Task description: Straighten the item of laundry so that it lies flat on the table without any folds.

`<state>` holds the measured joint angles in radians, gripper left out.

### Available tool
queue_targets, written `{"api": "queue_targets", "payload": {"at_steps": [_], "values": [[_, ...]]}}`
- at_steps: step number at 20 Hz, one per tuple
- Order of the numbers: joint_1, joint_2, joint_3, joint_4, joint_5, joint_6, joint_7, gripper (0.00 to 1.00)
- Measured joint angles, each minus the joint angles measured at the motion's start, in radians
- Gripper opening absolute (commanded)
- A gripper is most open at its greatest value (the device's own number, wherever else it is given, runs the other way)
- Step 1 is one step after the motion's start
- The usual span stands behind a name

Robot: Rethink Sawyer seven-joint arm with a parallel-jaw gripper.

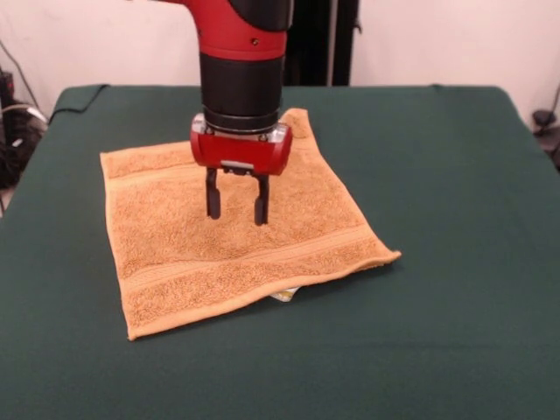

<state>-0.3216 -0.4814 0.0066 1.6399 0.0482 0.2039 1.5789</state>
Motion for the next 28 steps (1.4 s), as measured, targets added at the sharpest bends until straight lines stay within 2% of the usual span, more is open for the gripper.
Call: {"api": "queue_targets", "payload": {"at_steps": [13,23,28], "values": [[-0.020,0.036,0.092,-0.008,0.007,-0.024,0.000,1.00],[-0.047,0.124,0.192,-0.083,0.006,-0.026,0.000,1.00],[-0.084,0.150,0.243,-0.132,0.006,0.013,0.000,1.00]]}}
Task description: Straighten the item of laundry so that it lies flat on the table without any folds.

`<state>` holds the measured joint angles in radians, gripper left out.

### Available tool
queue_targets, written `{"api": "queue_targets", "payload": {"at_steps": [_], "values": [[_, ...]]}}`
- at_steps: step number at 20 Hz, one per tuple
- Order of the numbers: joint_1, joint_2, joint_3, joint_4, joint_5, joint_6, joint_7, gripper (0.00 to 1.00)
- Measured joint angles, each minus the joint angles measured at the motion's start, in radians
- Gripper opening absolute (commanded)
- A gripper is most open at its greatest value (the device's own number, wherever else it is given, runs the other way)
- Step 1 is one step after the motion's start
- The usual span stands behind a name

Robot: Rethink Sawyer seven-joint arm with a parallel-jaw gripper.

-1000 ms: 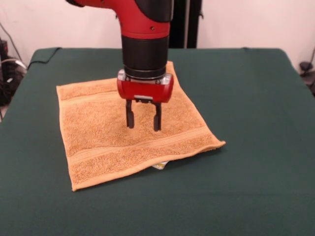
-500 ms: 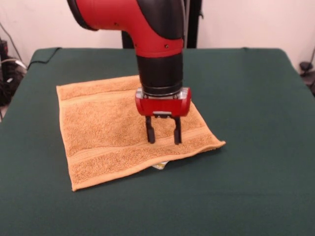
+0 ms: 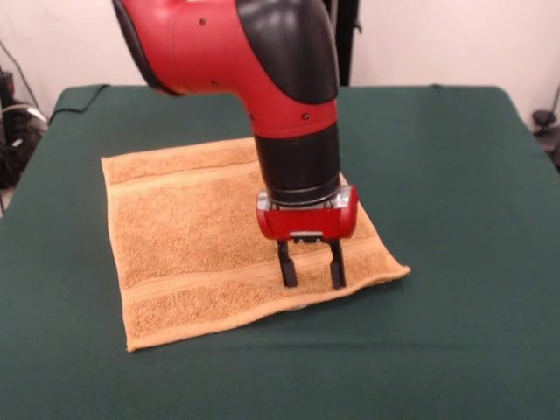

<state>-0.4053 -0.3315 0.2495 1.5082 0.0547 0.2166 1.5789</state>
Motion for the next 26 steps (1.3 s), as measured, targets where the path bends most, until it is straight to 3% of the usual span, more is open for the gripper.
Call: {"api": "queue_targets", "payload": {"at_steps": [8,18,26], "values": [[-0.045,0.034,0.064,-0.077,0.000,0.094,0.000,1.00],[-0.036,0.040,0.069,-0.109,-0.001,0.110,0.000,1.00],[0.059,-0.088,-0.016,-0.050,-0.002,0.110,0.000,1.00]]}}
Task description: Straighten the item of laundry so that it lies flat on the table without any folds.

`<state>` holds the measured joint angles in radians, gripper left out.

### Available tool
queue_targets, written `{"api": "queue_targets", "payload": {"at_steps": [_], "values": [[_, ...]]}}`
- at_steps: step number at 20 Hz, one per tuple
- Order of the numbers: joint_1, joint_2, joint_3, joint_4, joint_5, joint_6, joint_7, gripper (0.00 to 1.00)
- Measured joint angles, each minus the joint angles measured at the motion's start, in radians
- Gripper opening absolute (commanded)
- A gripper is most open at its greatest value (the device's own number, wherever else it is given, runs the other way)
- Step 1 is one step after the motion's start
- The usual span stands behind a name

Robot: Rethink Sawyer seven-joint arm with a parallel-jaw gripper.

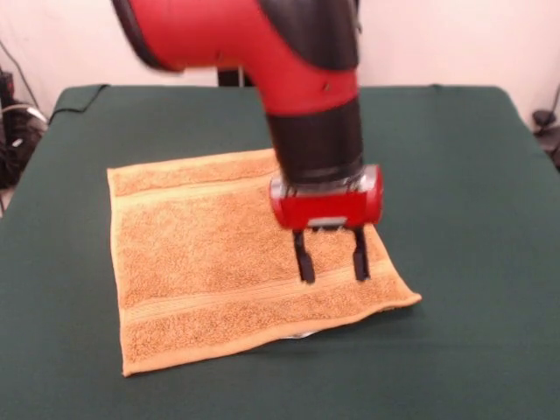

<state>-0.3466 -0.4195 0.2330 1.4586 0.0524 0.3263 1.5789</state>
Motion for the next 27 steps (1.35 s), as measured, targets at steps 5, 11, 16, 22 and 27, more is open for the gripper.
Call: {"api": "queue_targets", "payload": {"at_steps": [5,11,16,22,27], "values": [[0.070,-0.139,-0.071,0.058,0.000,0.010,0.000,1.00],[0.102,-0.255,-0.124,0.081,0.003,0.033,0.000,1.00],[0.113,-0.311,-0.161,0.085,0.013,0.034,0.000,1.00],[0.113,-0.352,-0.185,0.096,0.022,0.034,0.000,1.00],[0.113,-0.366,-0.199,0.101,0.023,0.035,0.000,1.00]]}}
